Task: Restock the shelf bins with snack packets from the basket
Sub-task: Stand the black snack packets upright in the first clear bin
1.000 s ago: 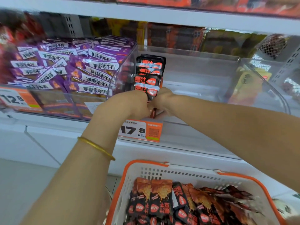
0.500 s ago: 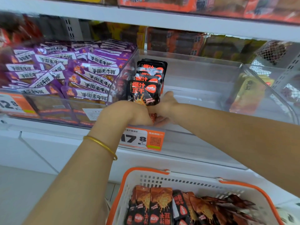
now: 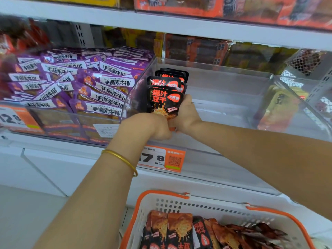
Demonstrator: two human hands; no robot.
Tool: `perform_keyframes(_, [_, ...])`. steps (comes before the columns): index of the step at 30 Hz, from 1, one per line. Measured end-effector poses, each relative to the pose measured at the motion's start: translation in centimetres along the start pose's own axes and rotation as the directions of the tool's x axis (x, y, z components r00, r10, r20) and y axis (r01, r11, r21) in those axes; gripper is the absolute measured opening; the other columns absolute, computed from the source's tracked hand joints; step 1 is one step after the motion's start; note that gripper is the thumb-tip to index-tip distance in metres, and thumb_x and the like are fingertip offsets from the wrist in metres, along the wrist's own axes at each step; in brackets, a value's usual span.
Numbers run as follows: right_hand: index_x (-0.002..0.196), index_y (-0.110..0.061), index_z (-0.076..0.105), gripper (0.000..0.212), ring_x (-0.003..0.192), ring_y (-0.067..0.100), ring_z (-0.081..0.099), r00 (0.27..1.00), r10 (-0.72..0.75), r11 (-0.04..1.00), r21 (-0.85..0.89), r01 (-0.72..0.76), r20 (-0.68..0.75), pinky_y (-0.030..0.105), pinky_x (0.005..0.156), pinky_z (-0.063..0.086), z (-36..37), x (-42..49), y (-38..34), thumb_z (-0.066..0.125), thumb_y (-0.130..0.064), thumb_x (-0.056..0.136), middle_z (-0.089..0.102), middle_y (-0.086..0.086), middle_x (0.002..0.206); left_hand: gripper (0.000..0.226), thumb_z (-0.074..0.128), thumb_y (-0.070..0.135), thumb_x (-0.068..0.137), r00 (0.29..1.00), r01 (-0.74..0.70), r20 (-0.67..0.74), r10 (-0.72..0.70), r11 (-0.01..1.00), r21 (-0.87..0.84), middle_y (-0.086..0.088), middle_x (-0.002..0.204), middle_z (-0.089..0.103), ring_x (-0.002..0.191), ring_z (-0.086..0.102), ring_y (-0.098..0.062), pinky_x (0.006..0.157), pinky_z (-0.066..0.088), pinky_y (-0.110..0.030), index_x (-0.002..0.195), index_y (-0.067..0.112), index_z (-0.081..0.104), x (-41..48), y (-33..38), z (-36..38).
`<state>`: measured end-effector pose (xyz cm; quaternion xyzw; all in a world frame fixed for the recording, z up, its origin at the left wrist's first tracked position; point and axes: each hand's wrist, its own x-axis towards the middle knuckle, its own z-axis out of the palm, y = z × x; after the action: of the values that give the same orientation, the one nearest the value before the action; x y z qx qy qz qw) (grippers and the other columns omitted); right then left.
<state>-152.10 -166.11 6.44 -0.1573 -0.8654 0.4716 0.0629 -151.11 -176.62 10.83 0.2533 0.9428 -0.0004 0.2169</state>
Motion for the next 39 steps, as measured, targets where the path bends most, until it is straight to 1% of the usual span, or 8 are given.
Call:
perform_keyframes(5, [0.133,-0.007,0.026,0.085,0.115,0.031,0.047,0.993,0.119,0.992,-0.05,-0.118,0.02,0.047,0.095,0.048,0.2,0.7,0.5,0.081,-0.009,0.067,0.031,0.013,0.131,0.031,0.043,0.028,0.098,0.999,-0.003,-0.045,0.001,0.998,-0.058,-0.011,0.108,0.054,0.102,0.053,-0.027,0.083,0.04,-0.029,0.115,0.005,0.055,0.7,-0.1,0.5])
perform_keyframes(11, [0.14,-0.012,0.025,0.091,0.122,0.024,0.048,0.991,0.094,0.996,-0.004,-0.094,0.092,0.038,0.096,0.046,0.6,1.7,0.9,0.082,-0.01,0.068,0.046,0.007,0.132,0.036,0.041,0.032,0.099,0.996,0.015,-0.086,-0.026,0.992,-0.128,-0.011,0.105,0.06,0.103,0.058,-0.03,0.086,0.044,-0.032,0.112,0.003,0.059,1.5,-0.7,1.1])
perform_keyframes(16, [0.129,-0.013,0.033,0.079,0.096,0.024,0.057,0.973,0.175,0.983,-0.077,-0.165,0.148,0.029,0.047,0.045,0.2,1.4,1.0,0.083,-0.016,0.068,0.052,0.008,0.121,0.029,0.055,0.026,0.091,0.964,-0.004,-0.26,-0.061,0.97,-0.243,-0.013,0.094,0.056,0.088,0.053,-0.027,0.074,0.04,-0.029,0.107,0.002,0.062,1.6,-0.8,0.6])
perform_keyframes(21, [0.128,-0.009,0.033,0.078,0.099,0.021,0.052,0.988,0.125,0.991,-0.057,-0.12,0.091,0.02,0.049,0.049,0.5,2.1,1.3,0.082,-0.011,0.068,0.049,0.003,0.121,0.041,0.054,0.034,0.092,0.978,0.013,-0.202,-0.059,0.975,-0.223,-0.017,0.108,0.057,0.086,0.049,-0.025,0.075,0.039,-0.03,0.116,0.002,0.058,2.0,-0.9,1.0])
perform_keyframes(27, [0.129,-0.008,0.029,0.086,0.111,0.034,0.053,0.987,0.117,0.982,-0.164,-0.098,0.106,0.041,0.064,0.054,0.8,1.9,1.4,0.085,-0.007,0.063,0.045,0.012,0.125,0.029,0.045,0.029,0.098,0.994,0.013,-0.101,-0.03,0.986,-0.168,-0.012,0.099,0.058,0.094,0.052,-0.026,0.079,0.037,-0.029,0.107,0.005,0.057,0.9,-0.3,0.9])
perform_keyframes(30, [0.129,-0.006,0.031,0.067,0.108,0.03,0.051,0.984,0.153,0.985,-0.089,-0.145,0.094,0.04,0.074,0.052,0.9,2.4,1.4,0.073,-0.006,0.077,0.044,0.011,0.126,0.033,0.044,0.029,0.099,0.994,0.023,-0.101,-0.039,0.989,-0.149,-0.013,0.099,0.057,0.105,0.056,-0.03,0.082,0.04,-0.031,0.113,0.003,0.059,0.6,-0.1,0.8])
perform_keyframes(34, [0.131,-0.003,0.031,0.067,0.113,0.033,0.053,0.979,0.184,0.976,-0.139,-0.171,0.09,0.041,0.095,0.048,1.0,2.7,1.5,0.071,-0.01,0.078,0.043,0.015,0.13,0.035,0.042,0.038,0.099,0.994,0.008,-0.106,-0.026,0.986,-0.164,-0.005,0.075,0.049,0.081,0.052,-0.025,0.075,0.038,-0.029,0.098,0.007,0.058,0.4,-0.1,0.7])
perform_keyframes(39, [0.128,-0.007,0.038,0.077,0.113,0.028,0.054,0.962,0.202,0.979,-0.003,-0.205,0.182,0.035,0.083,0.054,0.2,2.3,1.8,0.083,-0.005,0.065,0.048,0.01,0.127,0.038,0.043,0.038,0.099,0.993,-0.052,-0.111,0.033,0.985,-0.167,-0.001,0.069,0.043,0.067,0.042,-0.016,0.063,0.034,-0.023,0.073,0.011,0.044,-0.6,0.1,0.2])
